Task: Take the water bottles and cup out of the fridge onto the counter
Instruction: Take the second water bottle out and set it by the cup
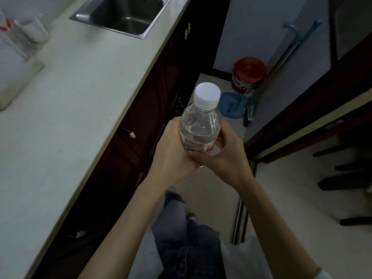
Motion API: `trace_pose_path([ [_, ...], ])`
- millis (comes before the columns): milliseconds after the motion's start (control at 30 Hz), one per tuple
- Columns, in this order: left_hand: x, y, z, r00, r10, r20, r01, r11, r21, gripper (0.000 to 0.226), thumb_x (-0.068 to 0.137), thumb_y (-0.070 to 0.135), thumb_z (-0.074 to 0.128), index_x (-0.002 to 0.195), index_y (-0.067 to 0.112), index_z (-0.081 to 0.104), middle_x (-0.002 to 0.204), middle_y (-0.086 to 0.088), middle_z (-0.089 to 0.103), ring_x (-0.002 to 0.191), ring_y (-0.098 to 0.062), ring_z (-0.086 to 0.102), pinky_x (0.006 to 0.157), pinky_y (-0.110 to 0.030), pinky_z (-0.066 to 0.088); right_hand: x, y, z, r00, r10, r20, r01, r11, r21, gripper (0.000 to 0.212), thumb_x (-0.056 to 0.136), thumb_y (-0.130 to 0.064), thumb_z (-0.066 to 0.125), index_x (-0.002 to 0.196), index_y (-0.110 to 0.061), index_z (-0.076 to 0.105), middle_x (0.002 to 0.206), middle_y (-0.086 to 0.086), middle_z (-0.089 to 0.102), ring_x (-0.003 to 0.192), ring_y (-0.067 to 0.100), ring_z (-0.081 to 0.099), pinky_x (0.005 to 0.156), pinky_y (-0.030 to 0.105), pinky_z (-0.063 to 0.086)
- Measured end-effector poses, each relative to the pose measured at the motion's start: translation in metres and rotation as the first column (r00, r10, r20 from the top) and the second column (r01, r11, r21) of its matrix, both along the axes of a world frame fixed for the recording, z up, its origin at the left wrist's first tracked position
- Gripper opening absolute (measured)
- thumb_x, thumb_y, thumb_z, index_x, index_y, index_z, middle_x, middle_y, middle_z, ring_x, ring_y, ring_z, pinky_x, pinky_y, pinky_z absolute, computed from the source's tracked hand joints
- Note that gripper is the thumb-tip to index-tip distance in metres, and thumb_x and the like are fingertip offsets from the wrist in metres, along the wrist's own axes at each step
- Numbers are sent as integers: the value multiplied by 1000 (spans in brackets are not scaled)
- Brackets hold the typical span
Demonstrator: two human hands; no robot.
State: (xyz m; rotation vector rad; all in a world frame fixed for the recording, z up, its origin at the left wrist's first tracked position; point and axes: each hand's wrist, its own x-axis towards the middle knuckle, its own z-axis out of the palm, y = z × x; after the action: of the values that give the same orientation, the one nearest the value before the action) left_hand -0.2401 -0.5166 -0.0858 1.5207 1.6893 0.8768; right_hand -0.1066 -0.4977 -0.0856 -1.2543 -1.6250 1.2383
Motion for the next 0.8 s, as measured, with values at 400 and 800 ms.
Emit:
trace_pose_path([
  [400, -43, 170, 1, 995, 69, -66, -67, 997, 25, 63, 63, 10, 79, 118, 16, 50, 108, 4, 59, 99, -11, 56, 78, -13, 40, -45, 172, 0, 999, -1, -48, 2, 1000, 28, 71, 60, -12, 86, 123, -17, 52, 107, -21, 60, 95, -14, 58, 77, 5, 44],
  [800, -88, 284, 11, 987, 164, 4, -164, 986, 45, 72, 58, 19, 82, 120, 15, 47, 107, 5, 57, 98, -7, 53, 75, -1, 35, -96, 302, 11, 989, 122, -83, -121, 993, 18, 74, 60, -25, 82, 127, -17, 51, 114, -10, 64, 104, 2, 62, 89, 23, 51],
])
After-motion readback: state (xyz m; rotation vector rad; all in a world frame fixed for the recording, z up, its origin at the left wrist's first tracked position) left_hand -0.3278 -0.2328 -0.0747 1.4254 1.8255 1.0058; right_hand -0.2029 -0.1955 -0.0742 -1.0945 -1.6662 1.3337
